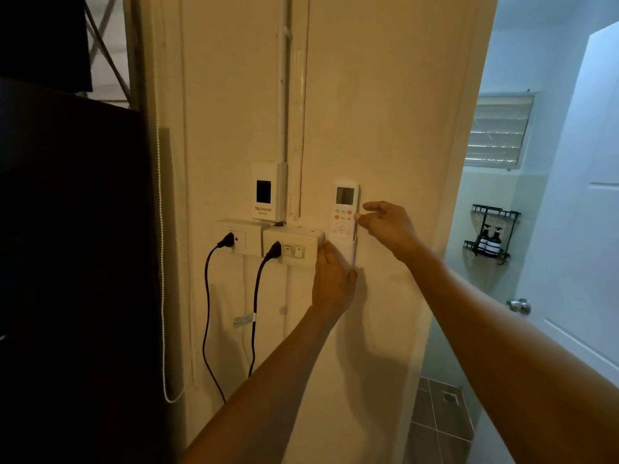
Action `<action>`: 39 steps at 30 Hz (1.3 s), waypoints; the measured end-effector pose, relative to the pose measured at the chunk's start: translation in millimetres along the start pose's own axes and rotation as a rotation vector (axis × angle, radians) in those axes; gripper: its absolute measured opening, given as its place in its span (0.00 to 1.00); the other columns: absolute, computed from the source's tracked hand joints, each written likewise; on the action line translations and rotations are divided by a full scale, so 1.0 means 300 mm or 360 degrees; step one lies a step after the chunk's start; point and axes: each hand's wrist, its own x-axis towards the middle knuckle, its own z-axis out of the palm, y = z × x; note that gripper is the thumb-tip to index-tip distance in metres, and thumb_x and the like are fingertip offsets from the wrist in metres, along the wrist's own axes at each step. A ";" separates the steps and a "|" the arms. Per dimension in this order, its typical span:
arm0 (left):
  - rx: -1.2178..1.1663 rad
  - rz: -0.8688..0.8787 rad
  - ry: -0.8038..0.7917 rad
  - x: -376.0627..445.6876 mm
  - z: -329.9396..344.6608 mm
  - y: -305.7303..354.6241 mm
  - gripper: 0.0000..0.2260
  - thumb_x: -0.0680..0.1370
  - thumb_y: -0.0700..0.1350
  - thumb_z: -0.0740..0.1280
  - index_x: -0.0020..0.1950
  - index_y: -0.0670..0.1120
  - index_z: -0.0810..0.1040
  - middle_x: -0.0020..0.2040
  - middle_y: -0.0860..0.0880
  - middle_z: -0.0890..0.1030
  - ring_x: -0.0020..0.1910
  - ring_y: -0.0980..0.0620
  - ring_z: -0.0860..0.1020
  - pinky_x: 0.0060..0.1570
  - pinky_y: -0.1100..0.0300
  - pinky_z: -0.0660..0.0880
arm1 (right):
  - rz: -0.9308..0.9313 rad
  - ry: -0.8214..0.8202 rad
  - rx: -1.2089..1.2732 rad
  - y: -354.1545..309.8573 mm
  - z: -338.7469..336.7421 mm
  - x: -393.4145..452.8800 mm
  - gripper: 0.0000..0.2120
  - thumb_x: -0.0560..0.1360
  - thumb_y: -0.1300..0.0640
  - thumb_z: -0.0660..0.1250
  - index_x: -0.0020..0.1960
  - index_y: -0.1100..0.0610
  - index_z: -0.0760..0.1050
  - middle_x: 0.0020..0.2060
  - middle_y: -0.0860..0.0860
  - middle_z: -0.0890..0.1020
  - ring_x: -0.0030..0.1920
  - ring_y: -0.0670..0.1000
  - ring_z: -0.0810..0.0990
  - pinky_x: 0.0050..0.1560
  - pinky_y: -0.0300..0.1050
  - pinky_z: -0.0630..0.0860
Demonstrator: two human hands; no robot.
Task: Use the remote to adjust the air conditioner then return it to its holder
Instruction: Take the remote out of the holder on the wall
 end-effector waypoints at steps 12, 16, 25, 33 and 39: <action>0.0072 -0.0154 0.0222 0.058 0.075 0.000 0.34 0.78 0.52 0.61 0.75 0.39 0.46 0.75 0.39 0.55 0.75 0.42 0.55 0.70 0.52 0.64 | -0.0190 0.0396 -0.0233 -0.071 0.065 0.046 0.14 0.69 0.42 0.68 0.43 0.53 0.79 0.38 0.49 0.81 0.39 0.49 0.79 0.43 0.43 0.73; 0.0280 -0.0101 0.0227 0.059 0.087 -0.017 0.35 0.78 0.53 0.60 0.74 0.38 0.45 0.75 0.38 0.55 0.75 0.41 0.55 0.71 0.52 0.63 | -0.0190 0.0437 -0.0285 -0.075 0.076 0.056 0.11 0.69 0.44 0.69 0.37 0.51 0.77 0.38 0.50 0.82 0.37 0.50 0.79 0.39 0.43 0.73; 0.0139 -0.0070 0.0227 0.052 0.092 -0.034 0.37 0.77 0.55 0.61 0.75 0.40 0.45 0.75 0.40 0.55 0.75 0.42 0.56 0.66 0.50 0.70 | -0.0135 0.0509 -0.0377 -0.081 0.092 0.060 0.12 0.69 0.44 0.68 0.39 0.54 0.79 0.35 0.50 0.80 0.36 0.52 0.79 0.34 0.42 0.71; 0.0077 -0.0049 0.0240 0.042 0.074 -0.037 0.35 0.77 0.55 0.61 0.75 0.42 0.46 0.76 0.43 0.54 0.75 0.44 0.54 0.64 0.51 0.71 | -0.0179 0.0515 -0.0353 -0.080 0.092 0.065 0.12 0.70 0.46 0.69 0.39 0.55 0.79 0.38 0.52 0.83 0.36 0.51 0.79 0.35 0.41 0.71; 0.0096 -0.0045 0.0247 0.035 0.079 -0.036 0.35 0.77 0.55 0.61 0.75 0.42 0.46 0.76 0.42 0.54 0.75 0.44 0.54 0.64 0.52 0.71 | -0.0188 0.0554 -0.0299 -0.081 0.091 0.070 0.12 0.70 0.47 0.69 0.42 0.56 0.81 0.42 0.53 0.85 0.36 0.50 0.78 0.36 0.40 0.71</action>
